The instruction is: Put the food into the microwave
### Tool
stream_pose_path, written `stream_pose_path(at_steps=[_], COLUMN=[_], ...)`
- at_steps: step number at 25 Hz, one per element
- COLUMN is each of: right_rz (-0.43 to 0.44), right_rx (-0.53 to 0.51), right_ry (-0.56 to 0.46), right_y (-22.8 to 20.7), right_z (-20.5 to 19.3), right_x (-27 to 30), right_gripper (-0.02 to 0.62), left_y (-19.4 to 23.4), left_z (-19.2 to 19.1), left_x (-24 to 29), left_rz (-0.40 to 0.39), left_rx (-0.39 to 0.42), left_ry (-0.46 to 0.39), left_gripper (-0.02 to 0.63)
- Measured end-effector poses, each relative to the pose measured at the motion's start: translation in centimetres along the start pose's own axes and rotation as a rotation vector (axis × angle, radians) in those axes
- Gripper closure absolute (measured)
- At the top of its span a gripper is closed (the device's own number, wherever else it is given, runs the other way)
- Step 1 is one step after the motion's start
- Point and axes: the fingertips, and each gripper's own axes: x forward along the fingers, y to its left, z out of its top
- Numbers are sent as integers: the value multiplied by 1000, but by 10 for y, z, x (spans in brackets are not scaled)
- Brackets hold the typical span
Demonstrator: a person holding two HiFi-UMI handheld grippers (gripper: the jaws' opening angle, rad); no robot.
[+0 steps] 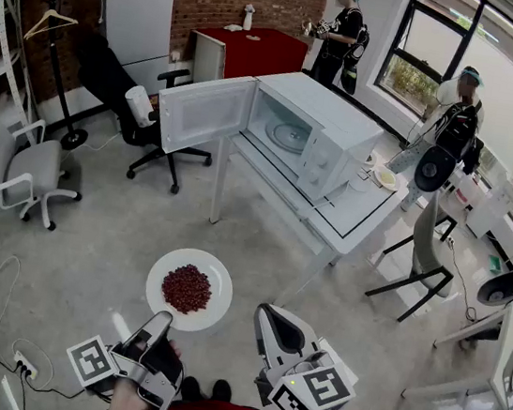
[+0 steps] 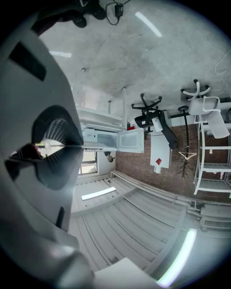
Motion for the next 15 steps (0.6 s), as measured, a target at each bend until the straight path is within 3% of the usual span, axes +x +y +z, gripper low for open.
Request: stream_pose_path(at_steps=[15], right_rz=[57], right_rx=[25], right_ry=[15], right_y=[8], right_z=[-7], right_x=[-4], right_gripper=[581], left_y=[2], left_z=[-1], left_x=[-5], left_rz=[4], left_rx=[2], left_ry=[-17], left_gripper=[581])
